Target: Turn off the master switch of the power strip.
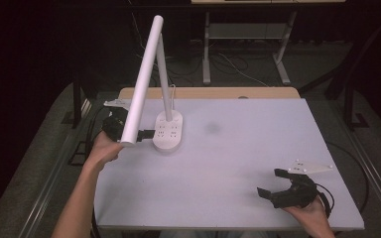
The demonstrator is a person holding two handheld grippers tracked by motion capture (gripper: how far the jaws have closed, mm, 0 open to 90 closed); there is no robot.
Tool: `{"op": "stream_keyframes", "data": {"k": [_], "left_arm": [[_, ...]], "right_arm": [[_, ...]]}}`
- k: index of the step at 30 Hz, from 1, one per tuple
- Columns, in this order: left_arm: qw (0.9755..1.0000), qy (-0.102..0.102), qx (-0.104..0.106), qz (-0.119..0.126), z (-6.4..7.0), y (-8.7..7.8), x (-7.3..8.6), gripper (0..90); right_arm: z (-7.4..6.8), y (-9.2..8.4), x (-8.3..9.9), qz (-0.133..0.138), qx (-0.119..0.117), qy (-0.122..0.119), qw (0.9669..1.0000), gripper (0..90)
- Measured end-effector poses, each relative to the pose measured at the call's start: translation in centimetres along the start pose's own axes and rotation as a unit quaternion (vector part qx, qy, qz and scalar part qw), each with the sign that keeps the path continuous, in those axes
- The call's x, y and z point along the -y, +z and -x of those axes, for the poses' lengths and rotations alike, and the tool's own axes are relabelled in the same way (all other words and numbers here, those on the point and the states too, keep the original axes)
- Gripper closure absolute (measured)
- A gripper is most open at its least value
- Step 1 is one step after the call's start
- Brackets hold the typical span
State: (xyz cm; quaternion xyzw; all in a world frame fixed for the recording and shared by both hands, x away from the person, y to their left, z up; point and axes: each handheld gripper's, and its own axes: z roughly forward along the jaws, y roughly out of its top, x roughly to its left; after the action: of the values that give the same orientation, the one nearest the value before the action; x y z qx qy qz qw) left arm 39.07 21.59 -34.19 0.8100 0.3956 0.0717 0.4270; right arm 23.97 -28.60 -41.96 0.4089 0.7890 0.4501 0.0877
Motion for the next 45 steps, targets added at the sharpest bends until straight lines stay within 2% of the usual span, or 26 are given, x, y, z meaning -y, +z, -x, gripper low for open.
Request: {"op": "stream_keyframes", "data": {"k": [6,8,9,14,15,24,30,36,41,45], "left_arm": [[1.0000,-0.001,-0.005,0.001,-0.7,0.5,-0.6,0.0],[1.0000,-0.007,-0.006,0.002,-0.8,0.7,-0.8,0.0],[1.0000,-0.001,-0.008,0.000,-1.0,0.8,-0.9,0.0],[0.9998,-0.004,-0.018,-0.002,-1.5,1.2,-1.3,0.0],[0.9997,0.004,-0.022,-0.006,-1.7,1.3,-1.5,0.0],[0.9994,-0.009,-0.034,-0.005,-2.9,2.3,-2.3,0.3],[0.9983,-0.037,-0.043,0.009,-3.5,3.1,-2.6,2.0],[0.9978,-0.044,-0.047,0.013,-4.3,4.1,-2.4,4.7],[0.9974,-0.046,-0.051,0.022,-4.8,4.6,-2.2,10.7],[0.9959,-0.068,-0.049,0.033,-5.2,5.1,-2.1,13.5]], "right_arm": [[0.0,0.0,0.0,-0.001,0.000,0.001,1.0000,0.1],[0.0,0.0,0.0,0.000,0.000,0.001,1.0000,0.1],[0.0,0.0,0.0,0.000,0.000,0.000,1.0000,0.1],[0.1,0.0,0.1,0.000,0.000,-0.001,1.0000,0.1],[0.0,0.0,0.1,0.000,0.000,0.000,1.0000,0.1],[0.1,0.0,0.1,0.000,0.000,-0.001,1.0000,0.1],[0.1,-0.1,0.1,0.001,0.001,0.000,1.0000,0.1],[0.2,-0.1,0.2,0.001,0.001,-0.001,1.0000,0.1],[0.3,-0.2,0.2,0.002,0.003,0.005,1.0000,0.2],[0.4,-0.4,0.2,0.002,0.002,0.006,1.0000,0.2]]}}
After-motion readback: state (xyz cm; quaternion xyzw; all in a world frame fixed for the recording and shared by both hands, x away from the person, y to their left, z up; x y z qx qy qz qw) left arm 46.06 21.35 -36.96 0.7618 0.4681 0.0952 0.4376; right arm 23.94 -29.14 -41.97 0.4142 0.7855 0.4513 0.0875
